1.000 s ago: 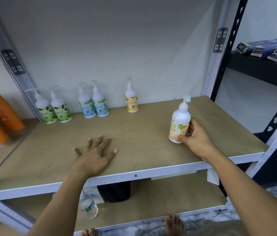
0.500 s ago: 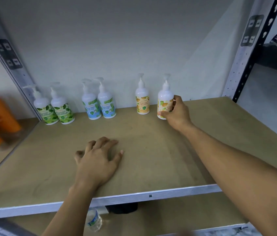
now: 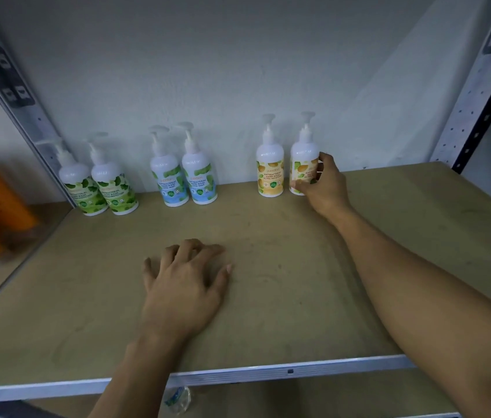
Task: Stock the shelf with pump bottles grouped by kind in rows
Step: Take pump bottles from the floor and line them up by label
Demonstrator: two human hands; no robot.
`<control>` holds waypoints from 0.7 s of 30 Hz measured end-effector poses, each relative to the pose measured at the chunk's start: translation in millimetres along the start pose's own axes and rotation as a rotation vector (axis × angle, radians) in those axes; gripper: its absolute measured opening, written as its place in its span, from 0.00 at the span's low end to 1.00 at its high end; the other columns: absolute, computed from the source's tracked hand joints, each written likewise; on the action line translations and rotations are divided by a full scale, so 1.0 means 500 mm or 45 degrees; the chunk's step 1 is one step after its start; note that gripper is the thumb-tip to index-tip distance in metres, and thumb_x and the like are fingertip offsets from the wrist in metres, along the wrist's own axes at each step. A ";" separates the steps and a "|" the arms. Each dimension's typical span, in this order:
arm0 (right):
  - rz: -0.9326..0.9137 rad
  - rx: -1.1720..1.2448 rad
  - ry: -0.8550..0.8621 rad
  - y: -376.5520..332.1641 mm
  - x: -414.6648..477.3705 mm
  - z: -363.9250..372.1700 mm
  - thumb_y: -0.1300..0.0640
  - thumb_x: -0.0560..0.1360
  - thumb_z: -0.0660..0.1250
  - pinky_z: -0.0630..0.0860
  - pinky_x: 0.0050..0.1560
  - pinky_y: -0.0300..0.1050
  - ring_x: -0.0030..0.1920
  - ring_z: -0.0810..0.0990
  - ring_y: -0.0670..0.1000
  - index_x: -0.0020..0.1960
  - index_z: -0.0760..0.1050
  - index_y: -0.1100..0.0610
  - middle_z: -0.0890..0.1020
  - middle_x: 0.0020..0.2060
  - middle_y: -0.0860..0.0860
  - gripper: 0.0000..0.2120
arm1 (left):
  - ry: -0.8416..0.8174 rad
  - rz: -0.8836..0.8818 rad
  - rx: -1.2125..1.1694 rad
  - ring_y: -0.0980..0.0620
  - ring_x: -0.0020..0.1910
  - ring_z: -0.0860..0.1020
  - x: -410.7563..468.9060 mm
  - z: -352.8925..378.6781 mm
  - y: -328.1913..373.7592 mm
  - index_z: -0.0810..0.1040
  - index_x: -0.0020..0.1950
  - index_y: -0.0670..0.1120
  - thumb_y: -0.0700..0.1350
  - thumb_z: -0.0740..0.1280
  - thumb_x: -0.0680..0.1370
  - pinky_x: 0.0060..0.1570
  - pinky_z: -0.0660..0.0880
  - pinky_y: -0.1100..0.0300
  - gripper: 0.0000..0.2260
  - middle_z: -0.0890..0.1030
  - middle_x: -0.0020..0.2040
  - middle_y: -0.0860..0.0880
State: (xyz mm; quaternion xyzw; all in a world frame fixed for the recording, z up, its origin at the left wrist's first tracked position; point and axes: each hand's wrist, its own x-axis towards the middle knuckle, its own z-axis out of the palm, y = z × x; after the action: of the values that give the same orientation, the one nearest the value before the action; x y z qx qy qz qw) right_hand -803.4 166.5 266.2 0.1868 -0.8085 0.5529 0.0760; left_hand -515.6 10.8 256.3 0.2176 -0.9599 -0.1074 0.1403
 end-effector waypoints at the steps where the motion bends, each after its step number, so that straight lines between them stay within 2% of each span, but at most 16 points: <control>1: -0.002 0.004 -0.020 0.002 0.002 -0.002 0.59 0.70 0.78 0.72 0.49 0.37 0.53 0.78 0.47 0.73 0.65 0.54 0.77 0.57 0.46 0.36 | -0.018 -0.005 -0.012 0.53 0.71 0.63 0.000 0.002 0.000 0.70 0.69 0.65 0.70 0.50 0.77 0.72 0.54 0.33 0.24 0.68 0.69 0.62; 4: 0.017 0.046 -0.107 0.009 0.008 -0.014 0.60 0.71 0.77 0.74 0.56 0.41 0.57 0.77 0.47 0.75 0.64 0.51 0.75 0.59 0.45 0.37 | -0.057 -0.009 -0.033 0.55 0.76 0.59 0.004 0.003 -0.003 0.67 0.71 0.66 0.71 0.47 0.76 0.72 0.50 0.31 0.27 0.64 0.74 0.61; 7: 0.032 0.054 -0.197 0.020 0.016 -0.025 0.62 0.72 0.75 0.77 0.63 0.49 0.59 0.79 0.47 0.73 0.67 0.51 0.78 0.62 0.46 0.33 | -0.072 -0.006 -0.043 0.56 0.77 0.58 0.005 0.002 -0.002 0.66 0.73 0.65 0.71 0.47 0.77 0.73 0.49 0.31 0.28 0.63 0.76 0.60; 10: 0.034 0.065 -0.193 0.025 0.018 -0.027 0.64 0.71 0.74 0.78 0.64 0.54 0.60 0.80 0.48 0.72 0.68 0.53 0.80 0.63 0.49 0.32 | -0.097 -0.012 -0.039 0.56 0.79 0.56 0.007 0.000 0.000 0.66 0.74 0.64 0.68 0.50 0.78 0.74 0.48 0.32 0.26 0.62 0.78 0.60; 15: 0.026 0.063 -0.121 0.019 0.011 -0.020 0.64 0.70 0.76 0.78 0.63 0.50 0.59 0.81 0.50 0.72 0.69 0.54 0.80 0.63 0.51 0.33 | -0.110 -0.013 -0.041 0.56 0.79 0.54 0.006 0.001 0.000 0.65 0.75 0.64 0.69 0.48 0.78 0.74 0.49 0.33 0.27 0.61 0.78 0.60; 21: -0.036 -0.028 -0.044 0.007 0.005 -0.004 0.62 0.70 0.78 0.77 0.56 0.45 0.56 0.81 0.51 0.69 0.69 0.56 0.80 0.60 0.52 0.32 | -0.103 -0.001 -0.037 0.56 0.79 0.54 0.008 0.001 0.004 0.64 0.75 0.64 0.73 0.40 0.71 0.74 0.49 0.33 0.35 0.61 0.78 0.61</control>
State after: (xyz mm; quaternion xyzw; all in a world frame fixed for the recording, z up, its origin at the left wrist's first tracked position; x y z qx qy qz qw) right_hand -807.0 169.1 265.0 0.2068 -0.8130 0.5396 0.0717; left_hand -519.8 10.8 257.0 0.2116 -0.9630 -0.1301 0.1046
